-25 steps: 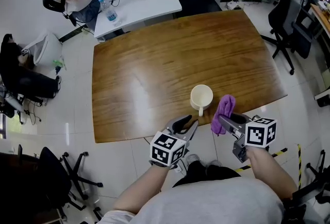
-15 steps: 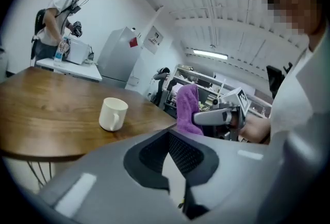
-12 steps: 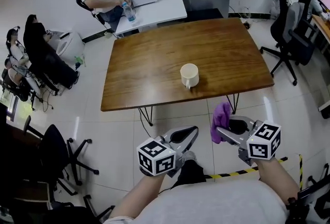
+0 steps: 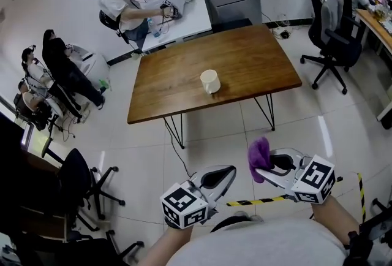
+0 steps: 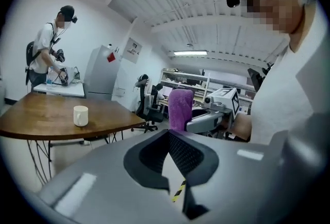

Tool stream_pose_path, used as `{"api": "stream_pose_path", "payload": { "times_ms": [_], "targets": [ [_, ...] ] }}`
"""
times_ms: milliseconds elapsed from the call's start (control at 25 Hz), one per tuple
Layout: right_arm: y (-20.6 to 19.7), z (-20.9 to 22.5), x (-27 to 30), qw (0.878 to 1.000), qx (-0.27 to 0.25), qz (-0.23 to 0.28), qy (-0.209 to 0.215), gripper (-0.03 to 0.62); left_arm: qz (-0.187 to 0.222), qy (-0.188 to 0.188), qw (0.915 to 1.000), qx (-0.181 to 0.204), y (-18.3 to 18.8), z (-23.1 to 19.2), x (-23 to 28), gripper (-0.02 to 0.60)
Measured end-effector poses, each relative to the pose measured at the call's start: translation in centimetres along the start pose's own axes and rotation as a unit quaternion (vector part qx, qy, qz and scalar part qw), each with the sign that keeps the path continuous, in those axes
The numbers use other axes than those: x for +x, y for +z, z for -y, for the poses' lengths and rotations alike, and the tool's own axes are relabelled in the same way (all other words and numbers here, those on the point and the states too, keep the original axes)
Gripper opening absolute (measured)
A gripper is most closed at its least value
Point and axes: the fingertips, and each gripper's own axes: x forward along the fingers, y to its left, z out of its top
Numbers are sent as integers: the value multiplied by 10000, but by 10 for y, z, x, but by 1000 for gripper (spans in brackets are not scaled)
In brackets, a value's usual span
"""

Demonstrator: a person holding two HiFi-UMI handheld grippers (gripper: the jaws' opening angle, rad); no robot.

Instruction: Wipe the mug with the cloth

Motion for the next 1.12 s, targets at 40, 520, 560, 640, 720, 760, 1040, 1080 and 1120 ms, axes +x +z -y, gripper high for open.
{"api": "stream_pose_path", "payload": {
  "times_ms": [40,520,560,640,720,760,1040,1080,1120],
  "targets": [
    [-2,-9,-3,10000,7,-19,-5,107,7,-19,10000,56,-1,7,-5,2],
    [-18,-54,-5,9993,284,-217,-76,106,-110,-177,9998,-45,-19,31,-30,2],
    [-19,-58,-3,9992,318,-236,-83,106,-86,-181,9998,-48,-19,32,-35,2],
    [-21,-64,-1,9989,359,-279,-72,106,-30,-186,9998,-74,-18,35,-41,2],
    [-20,-67,1,9988,411,-277,-31,106,-37,-180,9998,-81,-21,36,-44,2],
    [-20,-67,2,9986,447,-270,-17,106,-63,-161,9998,-77,-22,36,-44,2],
    [-9,-70,8,9989,340,-309,88,106,-9,-76,9999,-87,-15,32,-48,2],
    [-9,-71,9,9989,325,-319,102,106,-5,-69,9999,-95,-15,32,-49,2],
    [-9,-72,10,9989,316,-331,116,106,1,-65,9999,-102,-15,32,-50,2]
  ]
}}
